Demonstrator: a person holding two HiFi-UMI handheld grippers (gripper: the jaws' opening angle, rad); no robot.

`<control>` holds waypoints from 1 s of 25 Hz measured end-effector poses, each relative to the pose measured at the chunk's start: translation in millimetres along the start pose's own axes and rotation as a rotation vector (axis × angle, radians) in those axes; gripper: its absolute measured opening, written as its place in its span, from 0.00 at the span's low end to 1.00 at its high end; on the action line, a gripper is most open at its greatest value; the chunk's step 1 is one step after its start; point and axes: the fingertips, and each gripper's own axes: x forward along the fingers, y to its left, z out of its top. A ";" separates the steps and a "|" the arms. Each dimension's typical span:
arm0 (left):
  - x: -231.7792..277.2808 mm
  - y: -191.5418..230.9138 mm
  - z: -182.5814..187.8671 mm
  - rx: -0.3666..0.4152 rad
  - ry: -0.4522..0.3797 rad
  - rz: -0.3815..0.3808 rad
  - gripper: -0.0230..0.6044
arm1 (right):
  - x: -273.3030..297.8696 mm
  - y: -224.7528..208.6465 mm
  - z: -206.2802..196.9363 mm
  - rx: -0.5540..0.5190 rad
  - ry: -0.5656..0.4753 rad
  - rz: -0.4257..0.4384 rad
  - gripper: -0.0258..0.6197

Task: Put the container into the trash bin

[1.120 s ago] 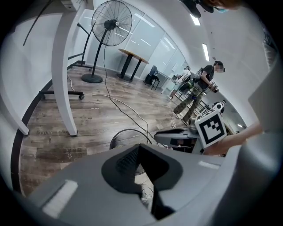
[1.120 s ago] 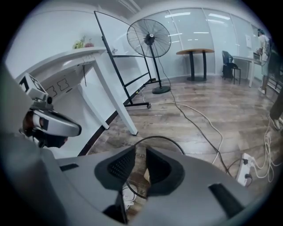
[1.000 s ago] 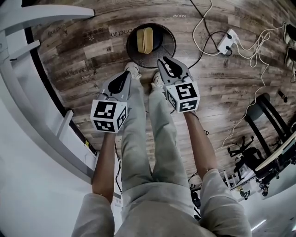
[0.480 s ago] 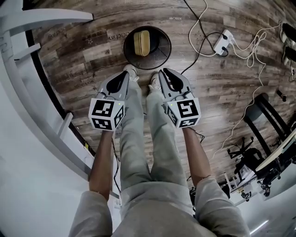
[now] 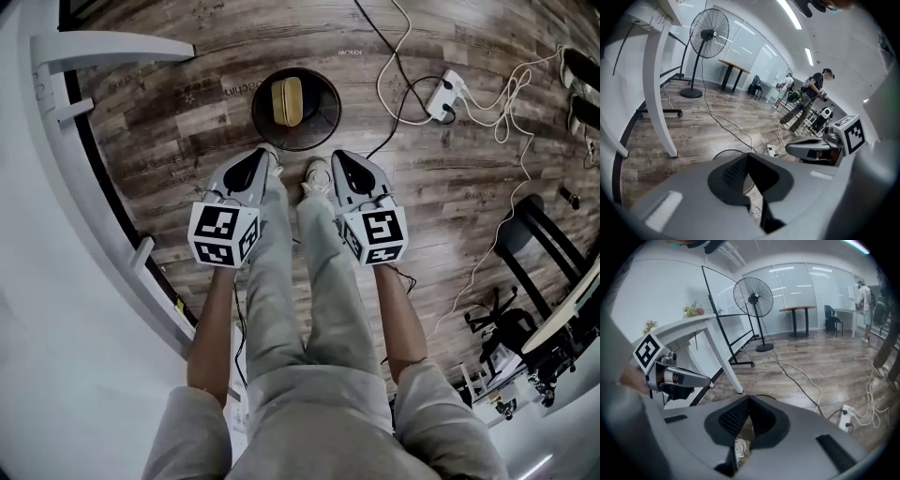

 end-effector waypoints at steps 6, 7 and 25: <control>-21.3 -15.9 19.0 0.025 -0.020 0.006 0.05 | -19.8 0.8 24.6 -0.025 -0.033 -0.004 0.06; -24.3 -17.5 23.9 0.030 -0.027 0.009 0.05 | -21.9 0.3 30.6 -0.029 -0.044 -0.006 0.06; -86.3 -72.0 110.1 0.093 -0.155 0.043 0.05 | -102.7 0.9 141.9 -0.098 -0.201 -0.013 0.06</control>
